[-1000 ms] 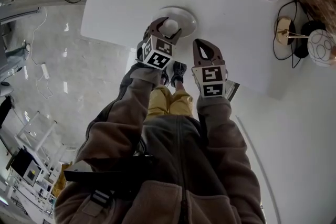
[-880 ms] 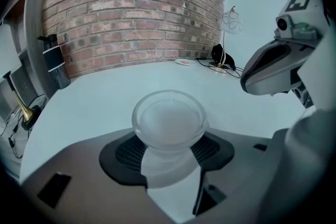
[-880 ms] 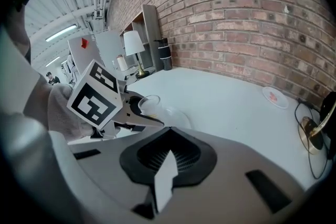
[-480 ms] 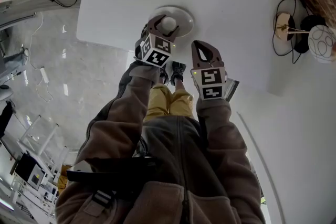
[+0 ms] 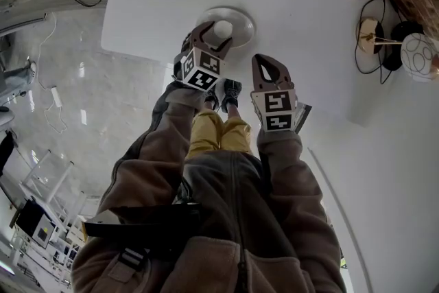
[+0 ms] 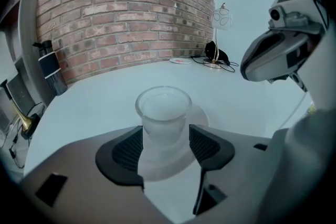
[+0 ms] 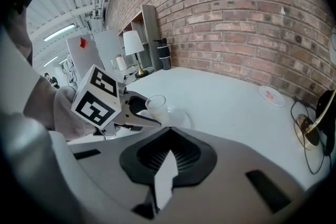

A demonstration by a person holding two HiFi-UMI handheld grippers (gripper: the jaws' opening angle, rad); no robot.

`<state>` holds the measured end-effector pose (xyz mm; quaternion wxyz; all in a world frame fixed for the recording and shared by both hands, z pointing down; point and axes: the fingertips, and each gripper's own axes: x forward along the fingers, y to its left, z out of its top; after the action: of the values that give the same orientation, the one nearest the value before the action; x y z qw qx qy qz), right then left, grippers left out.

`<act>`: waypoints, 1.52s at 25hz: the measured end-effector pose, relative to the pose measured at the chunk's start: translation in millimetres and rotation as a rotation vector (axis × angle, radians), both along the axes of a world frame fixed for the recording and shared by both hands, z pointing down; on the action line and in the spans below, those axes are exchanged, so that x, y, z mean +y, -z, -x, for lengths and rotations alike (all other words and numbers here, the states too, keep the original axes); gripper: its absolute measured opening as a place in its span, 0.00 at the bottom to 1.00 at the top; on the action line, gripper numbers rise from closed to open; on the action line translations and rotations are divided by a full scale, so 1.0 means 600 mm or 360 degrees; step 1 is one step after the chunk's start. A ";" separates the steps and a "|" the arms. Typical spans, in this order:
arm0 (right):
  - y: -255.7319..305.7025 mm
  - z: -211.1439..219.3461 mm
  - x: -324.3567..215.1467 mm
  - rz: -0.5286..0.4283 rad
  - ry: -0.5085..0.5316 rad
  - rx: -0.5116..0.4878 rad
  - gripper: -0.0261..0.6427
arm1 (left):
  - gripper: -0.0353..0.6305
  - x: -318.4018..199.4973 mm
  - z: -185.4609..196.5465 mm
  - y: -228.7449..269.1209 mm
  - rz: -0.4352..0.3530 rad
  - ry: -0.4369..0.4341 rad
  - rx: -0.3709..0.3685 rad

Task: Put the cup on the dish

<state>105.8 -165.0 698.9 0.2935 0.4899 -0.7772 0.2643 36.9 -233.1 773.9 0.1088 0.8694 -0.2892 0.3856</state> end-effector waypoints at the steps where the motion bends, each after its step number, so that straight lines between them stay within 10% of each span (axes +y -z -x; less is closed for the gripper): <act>1: 0.003 0.000 0.000 -0.0005 -0.0001 0.0001 0.04 | 0.44 0.008 0.005 0.005 -0.0007 -0.0014 -0.0020; 13: 0.130 0.019 -0.012 -0.0246 0.0009 -0.0013 0.04 | 0.43 0.047 0.102 0.167 -0.0193 0.0282 0.0117; 27: 0.322 0.079 -0.011 -0.0587 0.0029 -0.0058 0.04 | 0.19 0.044 0.157 0.385 -0.0510 0.0542 0.0307; 38: 0.469 0.107 -0.019 -0.0856 0.0045 -0.0084 0.04 | 0.11 0.050 0.184 0.570 -0.0816 0.0576 0.0447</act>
<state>41.3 -176.5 417.7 0.1361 0.5323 -0.8336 0.0569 -73.4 -202.9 431.8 -0.0078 0.8476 -0.5086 0.1513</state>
